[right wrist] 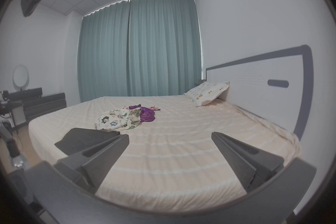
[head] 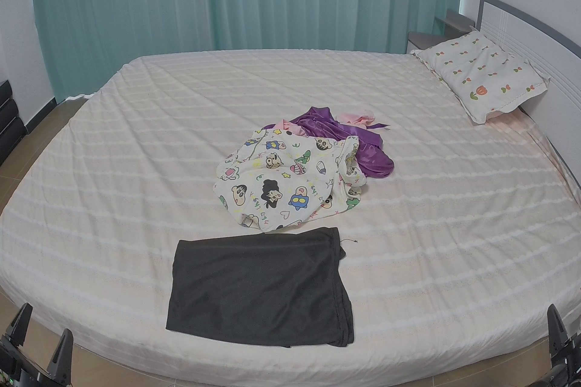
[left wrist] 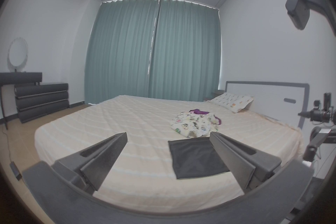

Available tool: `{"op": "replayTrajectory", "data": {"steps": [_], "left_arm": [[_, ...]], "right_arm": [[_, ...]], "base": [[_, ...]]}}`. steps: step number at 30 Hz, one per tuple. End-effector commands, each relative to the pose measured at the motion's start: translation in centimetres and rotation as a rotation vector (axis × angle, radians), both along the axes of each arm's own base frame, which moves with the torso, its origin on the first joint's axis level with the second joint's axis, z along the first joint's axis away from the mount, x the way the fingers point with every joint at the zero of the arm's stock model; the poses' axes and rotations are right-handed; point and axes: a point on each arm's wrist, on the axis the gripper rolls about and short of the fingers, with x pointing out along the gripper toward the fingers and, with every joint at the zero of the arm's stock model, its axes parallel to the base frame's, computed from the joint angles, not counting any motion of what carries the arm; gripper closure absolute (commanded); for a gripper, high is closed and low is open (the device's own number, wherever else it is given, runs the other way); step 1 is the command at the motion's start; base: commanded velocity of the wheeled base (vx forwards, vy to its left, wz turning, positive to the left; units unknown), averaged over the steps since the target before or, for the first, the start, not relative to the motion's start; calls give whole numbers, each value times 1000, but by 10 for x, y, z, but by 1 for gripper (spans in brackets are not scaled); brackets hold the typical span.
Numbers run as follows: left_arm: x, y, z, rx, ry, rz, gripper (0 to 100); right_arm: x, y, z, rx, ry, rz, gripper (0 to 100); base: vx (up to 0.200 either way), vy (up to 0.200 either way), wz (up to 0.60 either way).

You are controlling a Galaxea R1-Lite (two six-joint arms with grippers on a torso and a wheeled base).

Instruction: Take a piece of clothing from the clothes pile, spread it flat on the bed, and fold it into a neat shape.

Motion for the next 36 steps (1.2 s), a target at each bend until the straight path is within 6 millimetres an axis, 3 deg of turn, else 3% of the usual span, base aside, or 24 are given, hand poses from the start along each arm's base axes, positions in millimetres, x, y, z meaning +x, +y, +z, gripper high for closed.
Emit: {"op": "replayTrajectory", "data": {"steps": [1,6,12,20,36], "left_arm": [[-1,2,-10,41,9,77,0],[-1,3,-14,75,55,132,0],[-1,3,-14,78,55,123,0],[-1,3,-14,78,55,124,0],[-1,3,-14,78,56,123,0]], "right_arm": [[-4,-1,-6,-38,-41,-54,0],[-4,0,-5,-25,-45,-42,0],[-3,3,-5,-79,-46,106,0],[-4,-2,-7,-77,-5,-99,0],[-3,0,-6,-2,-30,-3,0]], "base": [[0,0,0],[0,0,0],[0,0,0],[0,0,0],[0,0,0]]}}
